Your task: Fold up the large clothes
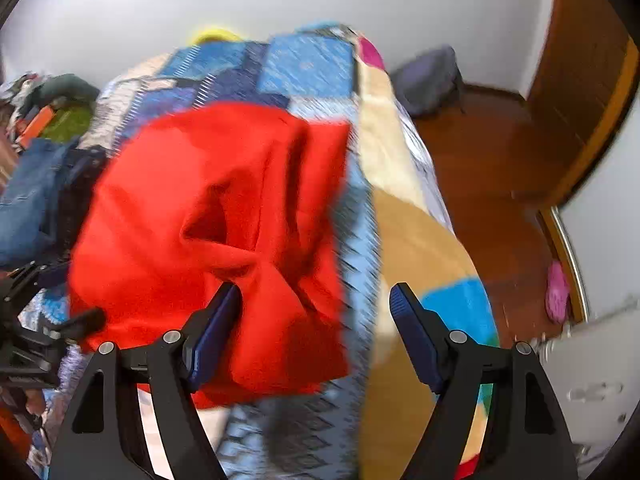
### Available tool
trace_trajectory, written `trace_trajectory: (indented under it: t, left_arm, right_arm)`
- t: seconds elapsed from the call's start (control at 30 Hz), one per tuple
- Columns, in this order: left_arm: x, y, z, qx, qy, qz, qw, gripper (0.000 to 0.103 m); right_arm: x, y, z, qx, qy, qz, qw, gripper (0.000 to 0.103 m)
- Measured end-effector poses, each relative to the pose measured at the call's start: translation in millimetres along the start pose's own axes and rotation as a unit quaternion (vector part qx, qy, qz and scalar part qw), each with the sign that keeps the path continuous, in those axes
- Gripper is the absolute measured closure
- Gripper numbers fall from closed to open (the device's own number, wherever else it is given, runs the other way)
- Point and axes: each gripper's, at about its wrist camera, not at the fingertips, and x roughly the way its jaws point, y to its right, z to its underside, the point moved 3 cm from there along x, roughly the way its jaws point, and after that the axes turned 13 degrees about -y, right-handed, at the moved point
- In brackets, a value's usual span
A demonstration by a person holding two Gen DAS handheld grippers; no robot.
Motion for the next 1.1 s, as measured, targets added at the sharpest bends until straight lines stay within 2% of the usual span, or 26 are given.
trace_trajectory:
  t: [0.1, 0.23, 0.33, 0.5, 0.63, 0.73, 0.83, 1.0, 1.1]
  left_arm:
    - [7, -6, 8, -0.011, -0.002, 0.021, 0.9997, 0.013]
    - [14, -12, 17, -0.028, -0.005, 0.049, 0.9984, 0.012]
    - [13, -14, 22, -0.037, -0.012, 0.061, 0.9974, 0.012]
    - [-5, -8, 22, -0.017, -0.002, 0.030, 0.9994, 0.013]
    - [-23, -5, 8, -0.010, 0.024, 0.003, 0.9997, 0.013]
    - [-30, -11, -7, -0.024, 0.040, 0.004, 0.9989, 0.013]
    - [-29, -22, -23, -0.053, 0.046, 0.030, 0.9971, 0.013]
    - [-9, -41, -44, -0.089, 0.029, 0.078, 0.9925, 0.013]
    - [9, -51, -52, -0.115, 0.007, 0.123, 0.9857, 0.013]
  right_arm:
    - [19, 31, 16, 0.052, -0.031, -0.044, 0.997, 0.020]
    - [26, 50, 34, 0.091, -0.046, -0.092, 0.991, 0.016]
    - [15, 46, 36, 0.078, -0.041, -0.075, 0.993, 0.016]
    - [-11, 21, 27, 0.032, -0.015, -0.050, 0.998, 0.014]
    - [-20, 10, 10, 0.017, 0.006, -0.069, 0.997, 0.014]
    - [-14, 5, -4, 0.019, 0.004, -0.095, 0.995, 0.014]
    - [-1, 0, -15, 0.022, -0.014, -0.122, 0.992, 0.014]
    - [22, 5, -24, 0.042, -0.042, -0.141, 0.988, 0.014]
    - [36, 10, -29, 0.054, -0.061, -0.186, 0.979, 0.014]
